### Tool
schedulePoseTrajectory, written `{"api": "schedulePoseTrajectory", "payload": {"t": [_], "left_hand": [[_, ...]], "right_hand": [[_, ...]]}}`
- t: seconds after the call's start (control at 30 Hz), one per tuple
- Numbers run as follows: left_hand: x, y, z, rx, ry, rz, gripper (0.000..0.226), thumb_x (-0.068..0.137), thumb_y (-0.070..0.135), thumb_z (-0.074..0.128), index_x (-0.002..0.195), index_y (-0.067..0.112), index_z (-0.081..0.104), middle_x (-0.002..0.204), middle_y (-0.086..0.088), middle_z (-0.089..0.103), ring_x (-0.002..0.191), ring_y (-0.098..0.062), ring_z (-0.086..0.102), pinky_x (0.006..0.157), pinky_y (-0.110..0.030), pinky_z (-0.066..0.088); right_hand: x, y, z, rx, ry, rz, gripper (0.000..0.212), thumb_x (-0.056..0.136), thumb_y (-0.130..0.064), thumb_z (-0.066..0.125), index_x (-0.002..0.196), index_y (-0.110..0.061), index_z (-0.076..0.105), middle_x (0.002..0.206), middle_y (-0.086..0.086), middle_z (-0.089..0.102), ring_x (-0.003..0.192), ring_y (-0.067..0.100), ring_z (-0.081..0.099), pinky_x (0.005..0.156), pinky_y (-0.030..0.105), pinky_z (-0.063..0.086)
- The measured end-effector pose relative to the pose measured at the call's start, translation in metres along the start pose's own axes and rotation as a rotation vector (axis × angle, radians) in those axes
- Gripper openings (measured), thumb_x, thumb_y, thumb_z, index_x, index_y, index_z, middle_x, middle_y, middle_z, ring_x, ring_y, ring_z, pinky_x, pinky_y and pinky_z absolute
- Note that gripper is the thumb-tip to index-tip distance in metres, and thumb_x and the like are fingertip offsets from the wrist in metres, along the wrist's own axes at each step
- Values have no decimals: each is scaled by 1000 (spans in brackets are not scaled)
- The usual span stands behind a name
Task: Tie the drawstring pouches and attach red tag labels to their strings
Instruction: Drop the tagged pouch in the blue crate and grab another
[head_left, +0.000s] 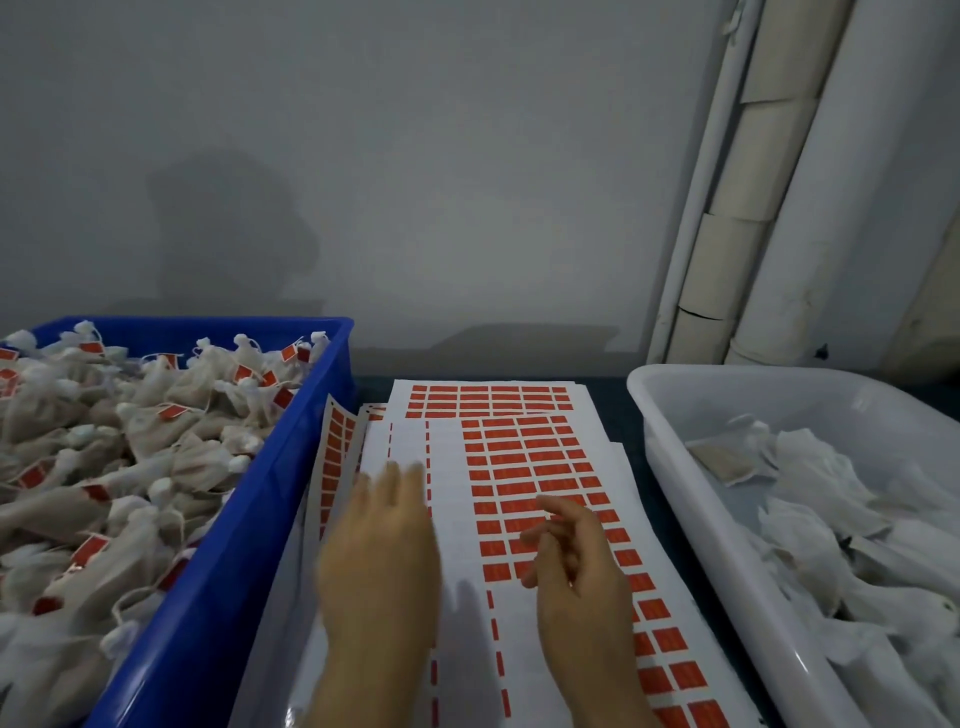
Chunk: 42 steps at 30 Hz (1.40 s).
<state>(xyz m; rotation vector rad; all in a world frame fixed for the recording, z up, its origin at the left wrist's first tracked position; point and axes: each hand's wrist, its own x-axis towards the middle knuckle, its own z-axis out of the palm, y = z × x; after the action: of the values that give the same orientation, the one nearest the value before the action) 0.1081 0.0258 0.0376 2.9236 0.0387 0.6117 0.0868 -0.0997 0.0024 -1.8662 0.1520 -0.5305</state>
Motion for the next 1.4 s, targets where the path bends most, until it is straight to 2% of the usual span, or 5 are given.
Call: {"api": "schedulePoseTrajectory", "payload": {"t": [0.47,0.73,0.9,1.17,1.4], "left_hand": [[-25,14,46,-52,-336,199,49,85,52,48,129,31,43,133,12,53,116,-10,52,102,-28,40],[-22,13,47,-97,-319,184,47,85,52,46,128,32,46,132,14,53,115,-9,52,101,-28,41],[-24,11,45,-127,-310,181,46,86,52,44,127,32,47,131,14,54,114,-9,52,101,-27,41],[-26,9,44,-166,-309,175,45,87,52,42,128,33,46,134,15,52,117,-9,50,103,-27,39],[-25,6,46,-184,-321,177,43,88,50,43,128,33,46,134,14,52,117,-9,50,103,-28,39]], "right_hand": [[11,-67,-99,-427,116,-327,18,79,-45,45,94,-40,54,92,-25,60,77,-7,61,59,3,46],[38,-19,-164,-1079,-374,340,21,88,-22,51,109,-20,51,110,4,59,108,24,55,82,28,45],[44,-7,-171,-1025,-105,418,68,84,-28,58,138,-37,18,151,12,10,124,40,31,104,49,33],[58,-8,-163,-1074,51,492,21,79,-3,56,59,-3,63,65,12,59,69,30,61,72,35,53],[54,-17,-157,-1007,337,264,13,80,-2,51,88,4,42,68,21,54,66,36,56,58,37,42]]}}
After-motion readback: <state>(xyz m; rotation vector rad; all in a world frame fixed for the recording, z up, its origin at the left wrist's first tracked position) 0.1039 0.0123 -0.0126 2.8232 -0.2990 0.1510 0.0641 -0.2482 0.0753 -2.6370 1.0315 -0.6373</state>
